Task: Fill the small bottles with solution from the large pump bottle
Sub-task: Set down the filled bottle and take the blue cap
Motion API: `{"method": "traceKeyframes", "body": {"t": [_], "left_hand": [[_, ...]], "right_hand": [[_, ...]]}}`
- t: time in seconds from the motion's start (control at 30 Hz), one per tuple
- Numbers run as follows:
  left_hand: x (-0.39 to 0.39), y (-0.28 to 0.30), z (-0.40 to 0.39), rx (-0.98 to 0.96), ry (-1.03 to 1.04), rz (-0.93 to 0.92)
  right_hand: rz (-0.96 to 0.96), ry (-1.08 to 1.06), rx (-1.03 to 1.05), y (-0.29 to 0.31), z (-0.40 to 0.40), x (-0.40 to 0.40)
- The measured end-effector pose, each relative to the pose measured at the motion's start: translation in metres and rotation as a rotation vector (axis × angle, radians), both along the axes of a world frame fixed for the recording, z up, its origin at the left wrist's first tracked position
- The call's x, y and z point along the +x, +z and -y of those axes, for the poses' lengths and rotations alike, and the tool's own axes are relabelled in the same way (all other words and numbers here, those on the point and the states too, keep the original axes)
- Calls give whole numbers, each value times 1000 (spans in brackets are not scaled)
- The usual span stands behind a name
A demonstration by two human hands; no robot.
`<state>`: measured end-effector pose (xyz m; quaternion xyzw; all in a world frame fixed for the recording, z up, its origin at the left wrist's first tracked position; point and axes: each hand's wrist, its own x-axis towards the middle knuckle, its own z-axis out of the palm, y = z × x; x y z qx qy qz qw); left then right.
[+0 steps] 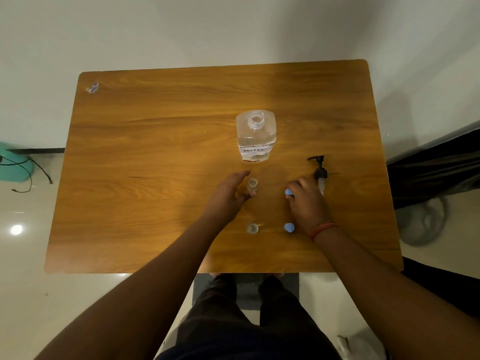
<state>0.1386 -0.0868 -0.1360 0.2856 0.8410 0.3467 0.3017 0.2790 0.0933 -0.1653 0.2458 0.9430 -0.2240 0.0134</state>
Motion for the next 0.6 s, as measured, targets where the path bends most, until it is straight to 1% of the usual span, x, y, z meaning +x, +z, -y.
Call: {"method": "traceKeyframes", "body": {"t": [0.2,0.4,0.5,0.6], "left_hand": [[-3,-2,-9,28,2,-28],[-4,-6,-10,38,-4,-46],[-7,-3,-11,52,-14,-70],[-11,6,-13,74,-12,-52]], "right_hand": [[-31,14,-6,-2,0,1],[-23,19,-24,1,-2,2],[-41,21,-41,5,-4,0],[-41,9,-66,15,-6,-4]]}}
